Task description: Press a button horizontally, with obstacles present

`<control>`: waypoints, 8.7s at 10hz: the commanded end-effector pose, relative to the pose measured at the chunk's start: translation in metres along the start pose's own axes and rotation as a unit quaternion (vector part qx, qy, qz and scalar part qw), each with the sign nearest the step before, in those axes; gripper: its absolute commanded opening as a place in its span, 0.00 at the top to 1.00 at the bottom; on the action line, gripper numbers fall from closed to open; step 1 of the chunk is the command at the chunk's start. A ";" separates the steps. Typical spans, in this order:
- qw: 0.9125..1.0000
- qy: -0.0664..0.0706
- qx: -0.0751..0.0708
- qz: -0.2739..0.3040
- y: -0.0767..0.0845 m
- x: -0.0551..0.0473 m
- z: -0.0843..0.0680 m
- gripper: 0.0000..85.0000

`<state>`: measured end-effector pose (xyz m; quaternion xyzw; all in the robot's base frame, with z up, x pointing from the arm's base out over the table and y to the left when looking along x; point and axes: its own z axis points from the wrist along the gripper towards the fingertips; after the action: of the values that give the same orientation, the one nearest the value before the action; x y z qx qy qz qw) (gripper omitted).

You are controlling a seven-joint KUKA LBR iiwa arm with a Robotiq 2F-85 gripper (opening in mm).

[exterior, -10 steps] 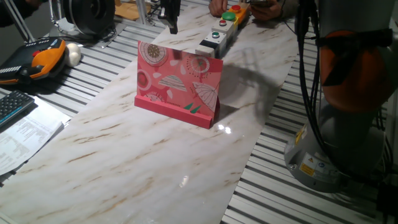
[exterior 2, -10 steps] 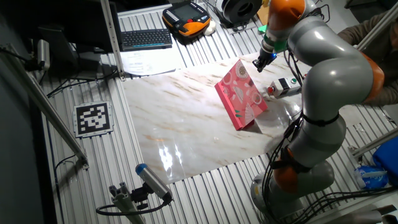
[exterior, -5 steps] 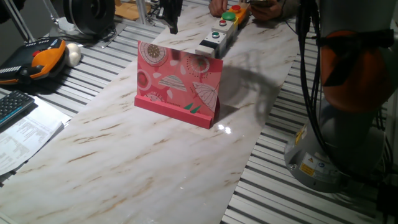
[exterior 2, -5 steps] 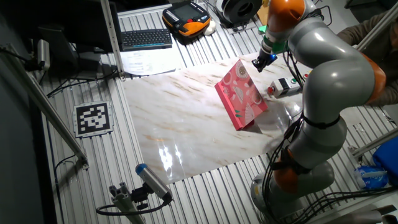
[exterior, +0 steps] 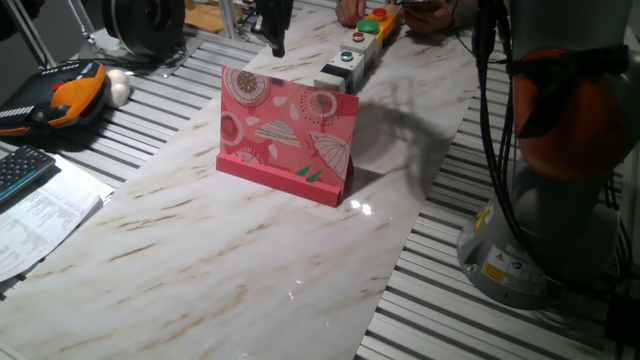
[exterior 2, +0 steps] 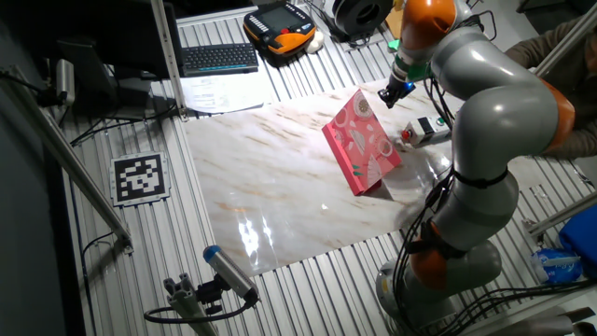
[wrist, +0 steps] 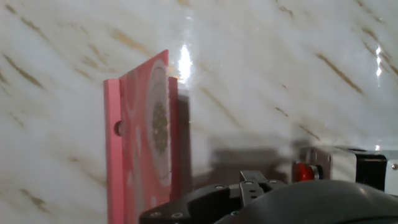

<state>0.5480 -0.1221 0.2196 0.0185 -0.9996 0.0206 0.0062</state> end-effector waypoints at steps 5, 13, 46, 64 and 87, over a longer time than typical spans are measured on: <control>1.000 0.007 0.010 -0.022 -0.023 -0.002 0.044 1.00; 0.997 -0.017 0.039 -0.059 -0.048 0.020 0.108 1.00; 0.992 0.031 0.095 -0.078 -0.094 0.045 0.167 1.00; 0.999 0.042 -0.010 0.013 -0.032 0.045 0.053 1.00; 0.998 0.030 -0.010 0.046 -0.023 0.051 -0.001 1.00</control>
<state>0.4974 -0.1472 0.1961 -0.0292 -0.9988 0.0135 0.0373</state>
